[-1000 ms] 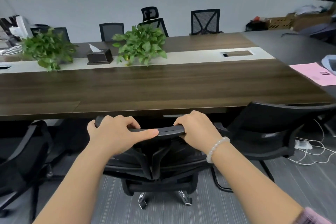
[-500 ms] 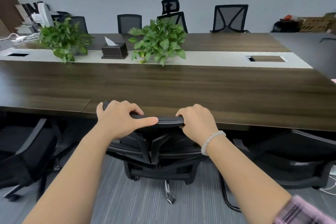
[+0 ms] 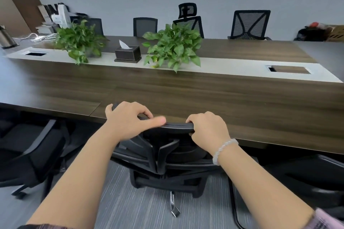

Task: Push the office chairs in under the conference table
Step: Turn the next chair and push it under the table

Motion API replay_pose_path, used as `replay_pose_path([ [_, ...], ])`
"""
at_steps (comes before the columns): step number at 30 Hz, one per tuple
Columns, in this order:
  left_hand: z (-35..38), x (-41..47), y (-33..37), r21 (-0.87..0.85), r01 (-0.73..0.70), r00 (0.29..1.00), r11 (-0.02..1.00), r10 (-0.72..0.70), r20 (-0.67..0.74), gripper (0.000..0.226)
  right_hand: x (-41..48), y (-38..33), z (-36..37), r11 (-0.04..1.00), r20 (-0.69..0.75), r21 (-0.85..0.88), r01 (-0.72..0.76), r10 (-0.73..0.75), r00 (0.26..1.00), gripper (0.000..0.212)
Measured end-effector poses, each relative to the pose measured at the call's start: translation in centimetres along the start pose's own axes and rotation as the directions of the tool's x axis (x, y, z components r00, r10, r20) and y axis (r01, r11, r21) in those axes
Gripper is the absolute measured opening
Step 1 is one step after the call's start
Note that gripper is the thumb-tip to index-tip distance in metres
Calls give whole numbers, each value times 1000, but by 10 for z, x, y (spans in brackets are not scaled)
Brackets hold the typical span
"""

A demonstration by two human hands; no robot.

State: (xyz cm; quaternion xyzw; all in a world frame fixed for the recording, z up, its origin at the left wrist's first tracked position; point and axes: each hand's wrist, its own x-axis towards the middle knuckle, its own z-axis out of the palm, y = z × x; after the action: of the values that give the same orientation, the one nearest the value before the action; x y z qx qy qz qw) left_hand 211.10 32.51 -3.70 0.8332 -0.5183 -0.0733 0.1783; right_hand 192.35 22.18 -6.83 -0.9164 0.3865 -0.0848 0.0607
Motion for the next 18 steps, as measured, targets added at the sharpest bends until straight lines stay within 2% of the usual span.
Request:
replay_pose_path([
  [3,7,3,1,-33,54,993,998,-57,-99,54,-2,-1,-2,1000,16,2,-14,14,1000,39],
  [6,11,6,-5,-41,39,988,998,-45,-148,48,-1,-4,-3,999,23,10,-30,30,999,41],
  [13,4,10,-16,-87,-16,983,996,0,-185,42,-1,-19,-4,996,7,18,-93,92,996,37],
  [18,-1,9,-23,-59,-57,986,997,47,-157,37,-4,-33,-7,983,16,21,-183,182,983,36],
])
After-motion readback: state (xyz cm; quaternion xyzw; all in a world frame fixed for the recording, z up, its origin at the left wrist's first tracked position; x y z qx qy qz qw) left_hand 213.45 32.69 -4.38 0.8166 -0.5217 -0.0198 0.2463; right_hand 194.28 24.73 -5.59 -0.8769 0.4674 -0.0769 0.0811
